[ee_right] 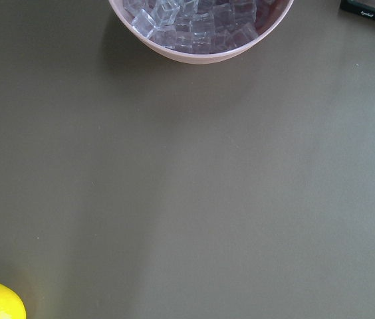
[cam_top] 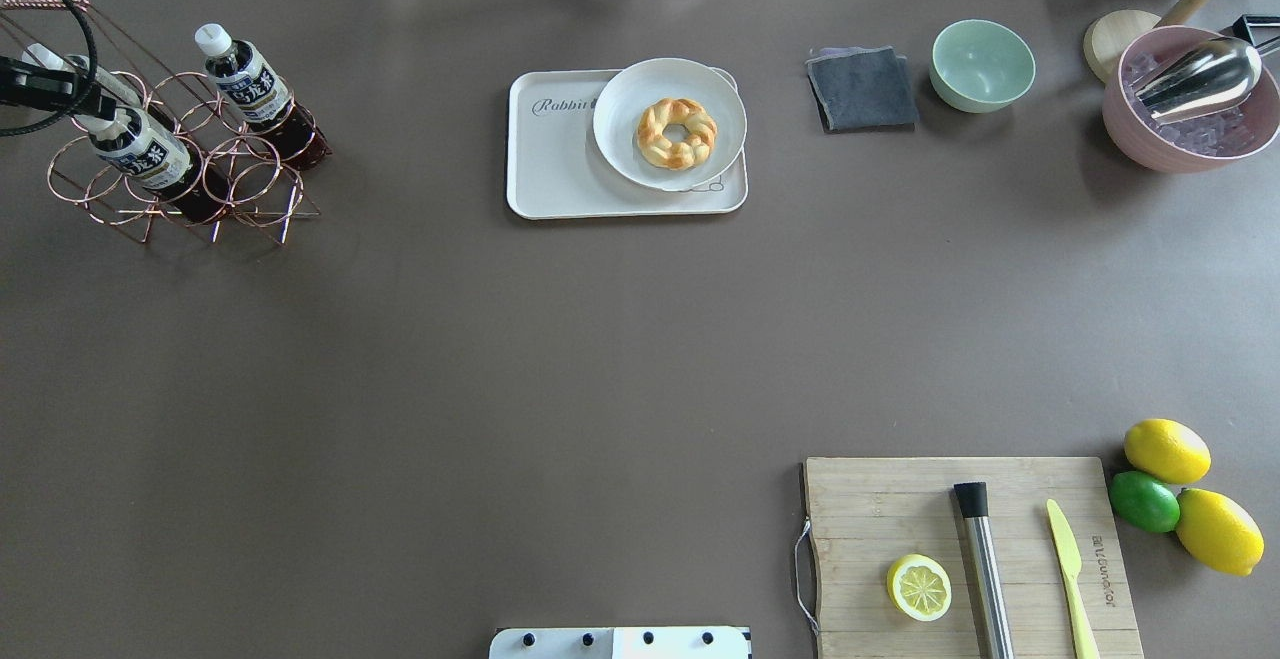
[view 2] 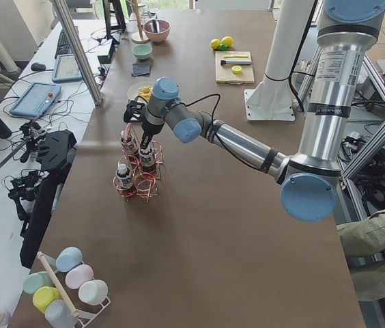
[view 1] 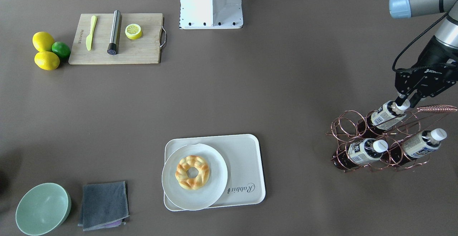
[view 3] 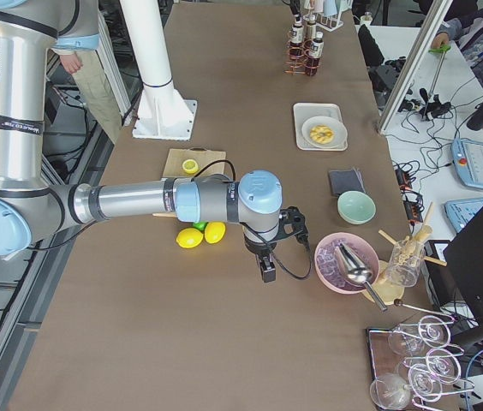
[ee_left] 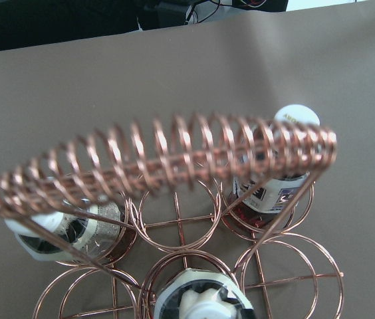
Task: Place tea on tray
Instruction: 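Grasp a white-capped tea bottle in the copper rack with the left gripper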
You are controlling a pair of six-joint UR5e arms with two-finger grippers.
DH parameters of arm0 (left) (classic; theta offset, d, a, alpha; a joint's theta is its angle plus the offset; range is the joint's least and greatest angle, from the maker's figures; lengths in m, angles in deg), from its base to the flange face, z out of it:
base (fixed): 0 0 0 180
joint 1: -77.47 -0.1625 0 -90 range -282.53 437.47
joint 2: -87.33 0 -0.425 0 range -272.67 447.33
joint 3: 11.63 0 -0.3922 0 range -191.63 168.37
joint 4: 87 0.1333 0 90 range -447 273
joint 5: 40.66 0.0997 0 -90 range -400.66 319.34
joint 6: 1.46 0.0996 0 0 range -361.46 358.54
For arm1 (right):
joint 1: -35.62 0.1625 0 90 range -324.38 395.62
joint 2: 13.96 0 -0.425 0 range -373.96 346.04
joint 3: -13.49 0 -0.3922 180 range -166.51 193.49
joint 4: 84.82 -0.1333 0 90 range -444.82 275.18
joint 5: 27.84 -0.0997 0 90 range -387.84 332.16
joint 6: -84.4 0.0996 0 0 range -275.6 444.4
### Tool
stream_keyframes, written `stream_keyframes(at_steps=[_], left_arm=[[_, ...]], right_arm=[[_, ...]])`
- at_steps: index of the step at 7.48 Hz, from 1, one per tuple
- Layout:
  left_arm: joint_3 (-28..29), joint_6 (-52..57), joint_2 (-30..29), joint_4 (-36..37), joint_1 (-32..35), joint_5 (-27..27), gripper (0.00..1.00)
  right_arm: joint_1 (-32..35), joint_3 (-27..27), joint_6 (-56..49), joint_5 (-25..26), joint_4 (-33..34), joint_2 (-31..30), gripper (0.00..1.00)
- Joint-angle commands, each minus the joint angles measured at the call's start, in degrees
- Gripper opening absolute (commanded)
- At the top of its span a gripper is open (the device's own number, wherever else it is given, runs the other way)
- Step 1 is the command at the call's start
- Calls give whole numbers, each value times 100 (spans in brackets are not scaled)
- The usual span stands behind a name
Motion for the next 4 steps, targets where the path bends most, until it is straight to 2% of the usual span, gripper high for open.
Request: stream_keyframes(at_steps=[1,3,4], left_arm=[[-348,303,-207,451,547,-480,0],[-1032,943,-594,1845,1197,-623,0],[-1367,1016,-691,2392,1278,-623,0]], right_arm=[[0,-50,0,0,-4,-4,100],[0,-51,0,0,-4,-4,100],[0,-51,0,0,-4,-4,100]])
